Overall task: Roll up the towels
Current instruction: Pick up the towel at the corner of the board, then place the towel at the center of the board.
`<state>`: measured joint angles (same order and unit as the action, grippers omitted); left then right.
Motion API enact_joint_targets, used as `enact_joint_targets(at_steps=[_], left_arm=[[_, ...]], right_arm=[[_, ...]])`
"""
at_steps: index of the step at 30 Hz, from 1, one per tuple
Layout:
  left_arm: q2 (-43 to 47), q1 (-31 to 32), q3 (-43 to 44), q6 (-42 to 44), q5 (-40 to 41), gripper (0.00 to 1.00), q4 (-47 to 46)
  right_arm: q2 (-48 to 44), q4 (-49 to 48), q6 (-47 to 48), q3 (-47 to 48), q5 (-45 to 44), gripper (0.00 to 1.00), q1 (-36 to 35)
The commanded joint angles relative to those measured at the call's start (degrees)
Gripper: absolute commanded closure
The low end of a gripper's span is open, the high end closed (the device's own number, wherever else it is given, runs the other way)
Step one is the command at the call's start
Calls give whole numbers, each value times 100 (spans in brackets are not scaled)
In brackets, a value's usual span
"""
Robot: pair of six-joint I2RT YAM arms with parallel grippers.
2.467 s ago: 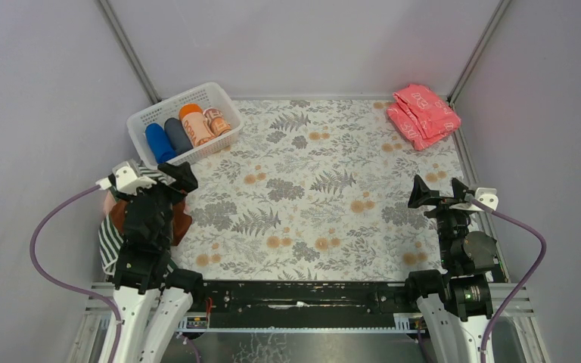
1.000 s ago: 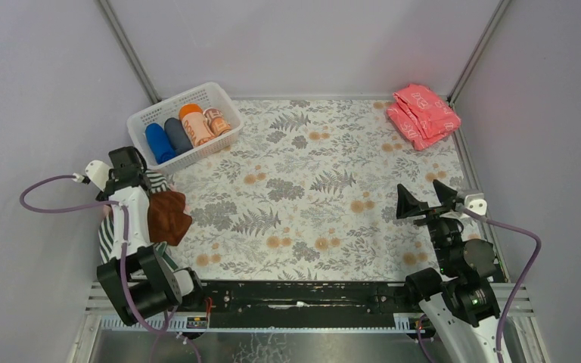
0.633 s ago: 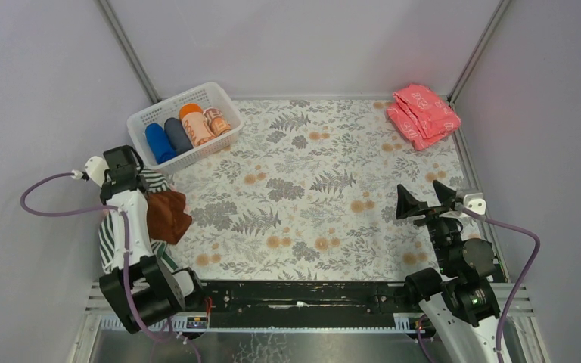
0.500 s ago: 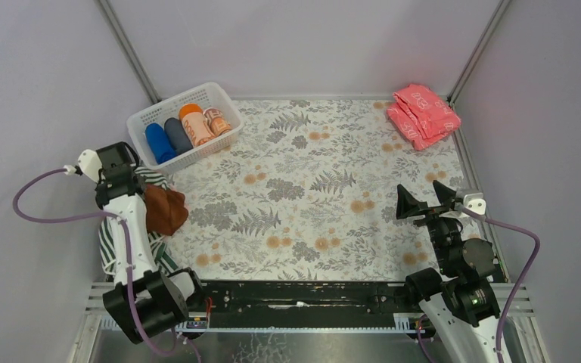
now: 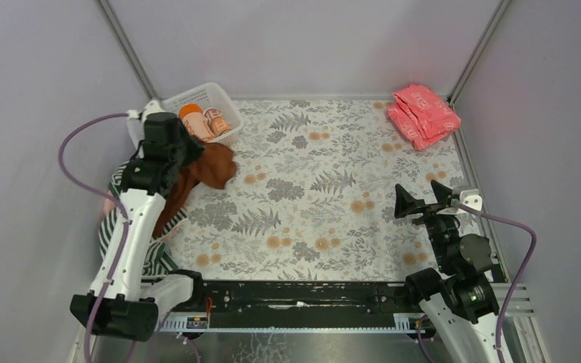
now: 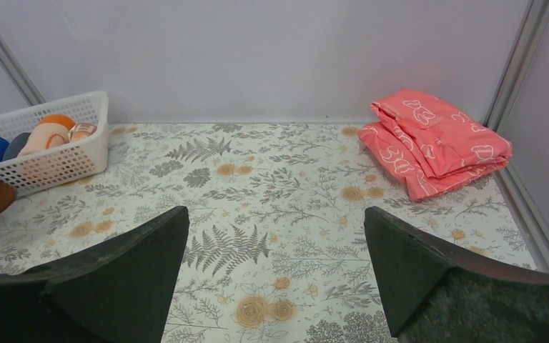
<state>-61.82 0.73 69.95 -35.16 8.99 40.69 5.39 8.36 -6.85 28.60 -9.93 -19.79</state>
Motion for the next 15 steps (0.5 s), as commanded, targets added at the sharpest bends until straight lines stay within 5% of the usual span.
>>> enact_joint_targets(at_steps=[1, 10, 15], left_arm=[[-446, 1254, 663, -131, -491, 100, -553], [-2281, 3929, 2644, 704, -949, 96, -1142], [-2257, 4227, 1929, 882, -788, 72, -1368]], right_arm=[[156, -102, 88, 160, -93, 1, -36], [437, 57, -11, 348, -59, 1, -40], [961, 285, -275, 685, 291, 1, -36]])
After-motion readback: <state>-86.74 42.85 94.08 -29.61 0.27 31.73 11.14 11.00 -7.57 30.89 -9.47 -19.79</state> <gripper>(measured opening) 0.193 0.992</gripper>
